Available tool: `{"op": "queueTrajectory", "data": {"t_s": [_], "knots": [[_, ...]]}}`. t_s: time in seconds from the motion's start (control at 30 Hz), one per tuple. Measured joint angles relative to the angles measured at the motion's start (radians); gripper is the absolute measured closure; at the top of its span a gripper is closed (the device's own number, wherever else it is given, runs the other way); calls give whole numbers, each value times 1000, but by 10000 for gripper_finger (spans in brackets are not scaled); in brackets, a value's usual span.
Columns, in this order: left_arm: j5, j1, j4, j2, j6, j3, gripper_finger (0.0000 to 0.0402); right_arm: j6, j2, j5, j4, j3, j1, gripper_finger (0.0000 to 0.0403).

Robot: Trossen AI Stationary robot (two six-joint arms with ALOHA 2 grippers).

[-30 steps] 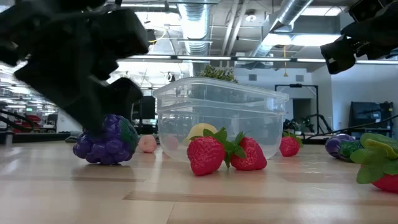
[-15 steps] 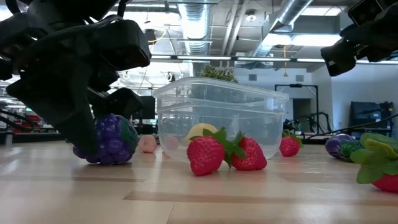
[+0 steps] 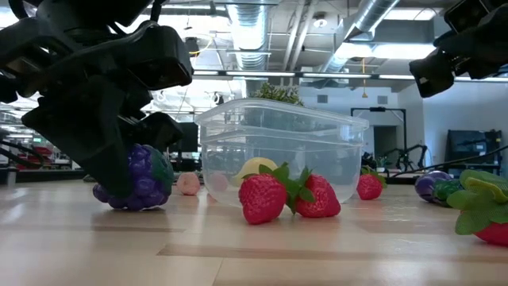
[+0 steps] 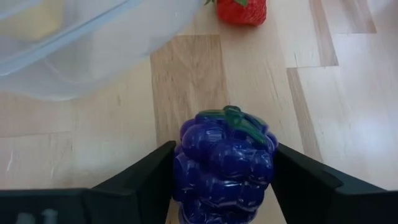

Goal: Pick and placing Produce into tupperware
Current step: Put the grapes into the transparent bin

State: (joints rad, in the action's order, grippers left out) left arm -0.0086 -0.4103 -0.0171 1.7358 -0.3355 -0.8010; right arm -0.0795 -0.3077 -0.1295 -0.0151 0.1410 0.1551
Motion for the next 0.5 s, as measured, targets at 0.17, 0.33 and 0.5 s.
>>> {"op": "queueTrajectory", "data": {"t_s": [0.17,0.33,0.5], "knots": [[0,0,1,0,1,0,180,0,0,0,0,0,0,165],[2,0,2,-1,1,0,178,0,0,0,0,0,0,165],[33,0,18,-37,-2,0,178,0,0,0,0,0,0,165]]}}
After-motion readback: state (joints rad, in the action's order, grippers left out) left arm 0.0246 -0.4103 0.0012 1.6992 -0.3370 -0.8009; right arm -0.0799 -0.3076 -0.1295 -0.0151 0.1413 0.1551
